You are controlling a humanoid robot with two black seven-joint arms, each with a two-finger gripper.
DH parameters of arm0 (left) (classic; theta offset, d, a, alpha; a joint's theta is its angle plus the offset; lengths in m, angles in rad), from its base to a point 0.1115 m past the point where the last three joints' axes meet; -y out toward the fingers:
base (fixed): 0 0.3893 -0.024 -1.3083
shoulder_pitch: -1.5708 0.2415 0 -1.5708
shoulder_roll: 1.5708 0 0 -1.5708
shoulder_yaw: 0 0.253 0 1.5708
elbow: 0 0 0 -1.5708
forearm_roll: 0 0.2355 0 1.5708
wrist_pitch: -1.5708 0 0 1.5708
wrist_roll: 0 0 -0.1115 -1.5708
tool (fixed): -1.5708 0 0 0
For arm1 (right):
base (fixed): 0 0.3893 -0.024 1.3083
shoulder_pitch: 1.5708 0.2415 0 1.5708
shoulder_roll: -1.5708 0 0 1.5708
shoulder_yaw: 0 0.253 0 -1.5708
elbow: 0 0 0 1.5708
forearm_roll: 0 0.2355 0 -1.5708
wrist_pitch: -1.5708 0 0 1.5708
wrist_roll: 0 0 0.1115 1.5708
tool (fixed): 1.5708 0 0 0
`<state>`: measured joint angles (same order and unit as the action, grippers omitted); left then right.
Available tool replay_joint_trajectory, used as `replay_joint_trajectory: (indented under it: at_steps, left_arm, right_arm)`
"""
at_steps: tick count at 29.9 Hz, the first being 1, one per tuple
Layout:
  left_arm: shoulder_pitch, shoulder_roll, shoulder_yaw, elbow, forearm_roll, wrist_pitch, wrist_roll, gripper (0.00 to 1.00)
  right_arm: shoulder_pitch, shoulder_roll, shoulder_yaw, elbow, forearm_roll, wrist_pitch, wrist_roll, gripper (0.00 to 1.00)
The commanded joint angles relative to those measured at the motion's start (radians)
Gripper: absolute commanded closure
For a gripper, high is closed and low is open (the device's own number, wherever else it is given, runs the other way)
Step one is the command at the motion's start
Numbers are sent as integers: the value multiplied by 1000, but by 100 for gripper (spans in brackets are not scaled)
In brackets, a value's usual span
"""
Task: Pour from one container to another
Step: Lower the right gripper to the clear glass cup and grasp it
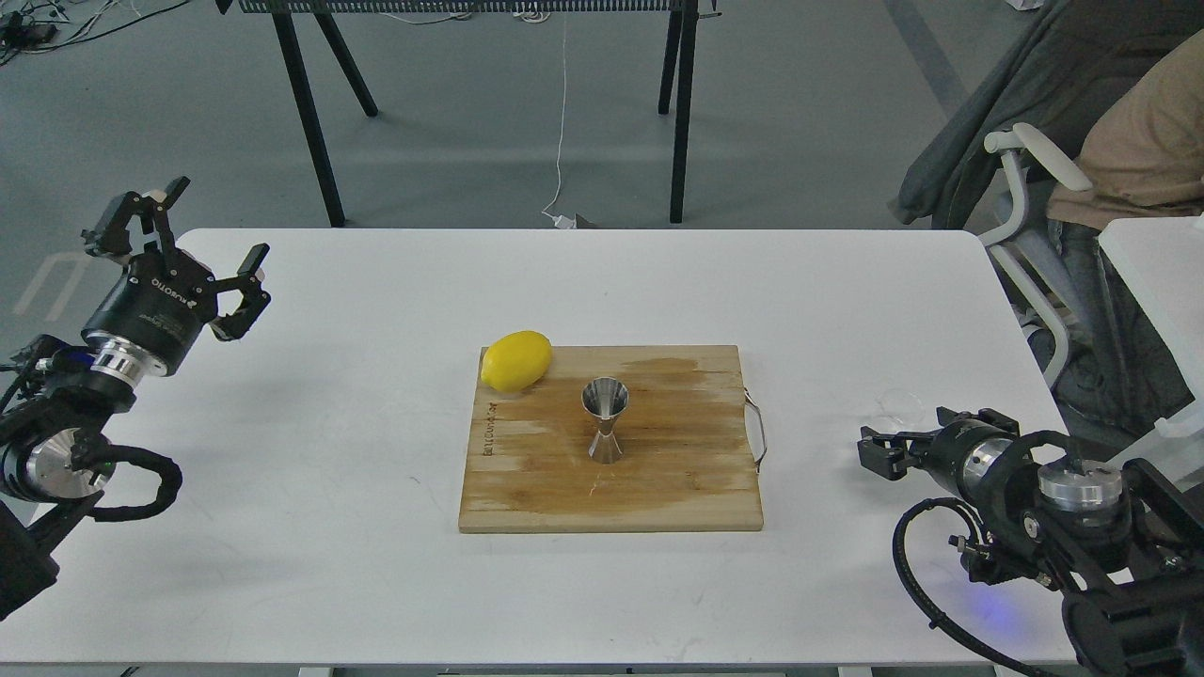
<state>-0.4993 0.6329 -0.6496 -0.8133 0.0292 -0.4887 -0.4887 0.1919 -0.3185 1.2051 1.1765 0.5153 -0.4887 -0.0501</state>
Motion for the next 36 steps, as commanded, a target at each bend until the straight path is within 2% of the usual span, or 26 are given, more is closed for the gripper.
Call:
replay_joint_trajectory:
  at_steps: [1,30,36]
  left_arm:
    - [1,-1,1,6,0,0,0,1]
    - [15,-2,1,25,0,0,0,1]
    - [15,-2,1,25,0,0,0,1]
  right_arm:
    - [11,3,-13,-21,0,0,-1,1]
    - [57,24,-18,-43,0,0,-1,3]
    - [55,24,-19,-41,0,0,-1,13]
